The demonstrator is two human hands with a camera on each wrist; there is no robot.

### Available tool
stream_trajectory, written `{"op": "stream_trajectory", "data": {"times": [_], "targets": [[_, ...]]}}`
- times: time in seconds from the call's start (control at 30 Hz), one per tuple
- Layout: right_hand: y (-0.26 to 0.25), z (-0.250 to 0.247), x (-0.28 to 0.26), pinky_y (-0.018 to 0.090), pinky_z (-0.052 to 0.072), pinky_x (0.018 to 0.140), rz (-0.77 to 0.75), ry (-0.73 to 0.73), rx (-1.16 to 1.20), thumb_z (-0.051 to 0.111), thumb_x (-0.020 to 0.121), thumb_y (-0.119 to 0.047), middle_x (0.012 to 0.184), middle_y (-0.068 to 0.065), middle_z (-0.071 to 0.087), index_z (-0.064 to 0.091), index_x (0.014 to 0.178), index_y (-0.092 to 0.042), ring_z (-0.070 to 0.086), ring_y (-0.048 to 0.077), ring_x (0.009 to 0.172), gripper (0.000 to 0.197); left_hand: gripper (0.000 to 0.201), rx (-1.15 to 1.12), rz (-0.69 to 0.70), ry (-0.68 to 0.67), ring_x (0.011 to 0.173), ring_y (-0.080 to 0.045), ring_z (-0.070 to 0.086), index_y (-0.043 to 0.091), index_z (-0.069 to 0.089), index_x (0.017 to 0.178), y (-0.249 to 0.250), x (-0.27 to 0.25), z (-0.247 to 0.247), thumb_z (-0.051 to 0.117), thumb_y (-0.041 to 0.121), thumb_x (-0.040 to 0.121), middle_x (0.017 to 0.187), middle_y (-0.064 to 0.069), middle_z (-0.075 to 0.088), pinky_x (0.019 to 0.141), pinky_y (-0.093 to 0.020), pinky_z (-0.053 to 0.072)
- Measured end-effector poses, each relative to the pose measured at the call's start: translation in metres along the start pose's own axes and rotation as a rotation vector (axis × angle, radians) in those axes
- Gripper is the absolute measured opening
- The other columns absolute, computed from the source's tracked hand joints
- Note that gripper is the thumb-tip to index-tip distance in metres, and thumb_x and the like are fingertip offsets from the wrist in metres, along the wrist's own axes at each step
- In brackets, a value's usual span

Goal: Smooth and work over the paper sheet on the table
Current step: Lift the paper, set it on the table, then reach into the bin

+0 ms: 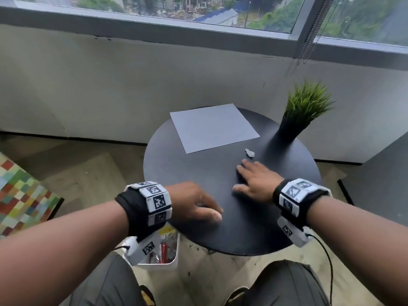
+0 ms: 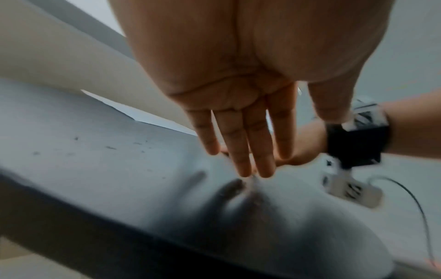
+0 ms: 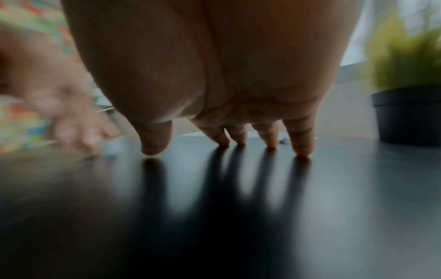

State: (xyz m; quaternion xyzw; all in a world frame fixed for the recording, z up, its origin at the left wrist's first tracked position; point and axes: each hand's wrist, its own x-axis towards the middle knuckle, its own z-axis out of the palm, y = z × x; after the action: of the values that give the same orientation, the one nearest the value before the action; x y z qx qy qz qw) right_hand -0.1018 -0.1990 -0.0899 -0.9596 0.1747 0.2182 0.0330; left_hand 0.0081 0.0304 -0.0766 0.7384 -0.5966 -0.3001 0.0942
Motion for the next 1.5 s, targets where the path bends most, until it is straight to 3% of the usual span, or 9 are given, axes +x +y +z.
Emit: {"op": "stream_trajectory", "data": {"times": [0.2,0.43,0.67,0.87,1.03,1.13,1.3,1.4,1.5], "targets": [[-0.05,-0.013,-0.044,0.026,0.023,0.116,-0.692,-0.025,-0.05,0.036,0.093,-0.063,0.149,-0.003,0.044,0.046,0.141,-0.03,0.036,0.019,0.138,0.058,0.082,0.166,-0.431,0.172,0.156,-0.027,0.004,0.029,0.025,0.158,-0.028,0.004,0.002,0.045,0.073,0.092,0.17,-0.006,0.005,0.125,-0.043,0.009],[-0.026,-0.01,0.015,0.054,0.02,0.117,-0.035,-0.016,-0.005,0.028,0.087,-0.071,0.163,0.001,0.006,0.016,0.152,-0.022,0.01,0.03,0.148,0.083,0.058,0.029,0.019,0.204,0.111,-0.022,0.063,0.03,0.072,0.116,0.007,-0.003,0.008,0.04,0.072,0.091,0.118,0.003,0.07,0.093,-0.034,0.047],[-0.053,-0.006,-0.063,0.033,0.019,0.117,-0.629,-0.047,0.027,0.038,0.093,-0.063,0.158,-0.007,0.028,0.031,0.15,-0.03,0.017,0.015,0.148,0.066,0.072,0.242,-0.422,0.053,0.156,-0.027,-0.005,0.034,0.015,0.16,-0.024,-0.013,0.007,0.03,0.068,0.099,0.17,0.002,-0.004,0.123,-0.055,0.005],[-0.004,0.002,-0.02,0.046,0.015,0.12,0.114,0.024,0.118,0.037,0.086,-0.072,0.163,0.001,0.008,0.019,0.152,-0.028,0.012,0.026,0.149,0.082,0.056,-0.112,0.007,0.079,0.139,-0.02,0.046,0.028,0.064,0.133,0.013,-0.024,0.011,0.037,0.064,0.099,0.146,0.003,0.056,0.117,-0.036,0.032],[-0.06,0.019,-0.09,0.05,0.014,0.119,-0.305,-0.045,0.056,0.036,0.087,-0.074,0.163,-0.012,-0.001,0.011,0.154,-0.032,-0.003,0.014,0.15,0.083,0.088,0.067,-0.607,0.228,0.156,-0.031,-0.006,0.024,0.015,0.161,-0.02,-0.018,0.012,0.036,0.076,0.092,0.169,-0.012,-0.005,0.126,-0.048,0.005],[-0.027,0.005,-0.079,0.022,0.015,0.118,-0.318,0.066,0.259,0.048,0.092,-0.058,0.159,-0.009,0.024,0.024,0.153,-0.028,0.02,0.007,0.146,0.072,0.098,0.206,-0.333,0.063,0.156,-0.028,-0.008,0.022,0.014,0.161,-0.002,-0.027,0.035,0.026,0.083,0.086,0.17,-0.01,-0.006,0.126,-0.046,0.0],[0.009,0.023,-0.049,0.052,0.022,0.116,0.285,0.038,0.178,0.026,0.074,-0.084,0.157,0.01,0.018,0.028,0.146,-0.016,0.018,0.034,0.145,0.099,0.105,0.106,-0.137,0.192,0.155,-0.012,-0.011,0.022,0.018,0.161,0.004,-0.04,0.042,0.015,0.089,0.081,0.17,0.001,-0.003,0.125,-0.032,-0.003],[-0.042,0.041,-0.08,0.055,0.008,0.117,0.02,-0.035,0.074,0.027,0.078,-0.085,0.163,-0.001,-0.014,0.0,0.154,-0.031,-0.01,0.027,0.15,0.097,0.109,0.104,-0.643,0.281,0.156,-0.024,-0.012,0.016,0.004,0.162,-0.031,-0.037,0.036,0.009,0.088,0.08,0.169,-0.009,-0.012,0.126,-0.044,-0.003],[-0.055,0.02,-0.093,0.036,0.008,0.12,-0.345,0.018,0.121,0.034,0.089,-0.07,0.163,-0.01,0.005,0.013,0.153,-0.039,0.001,0.013,0.15,0.075,0.12,0.254,-0.421,0.138,0.156,-0.026,-0.012,0.017,0.002,0.162,-0.022,-0.041,0.047,-0.003,0.091,0.067,0.169,-0.01,-0.013,0.125,-0.046,-0.005]]}}
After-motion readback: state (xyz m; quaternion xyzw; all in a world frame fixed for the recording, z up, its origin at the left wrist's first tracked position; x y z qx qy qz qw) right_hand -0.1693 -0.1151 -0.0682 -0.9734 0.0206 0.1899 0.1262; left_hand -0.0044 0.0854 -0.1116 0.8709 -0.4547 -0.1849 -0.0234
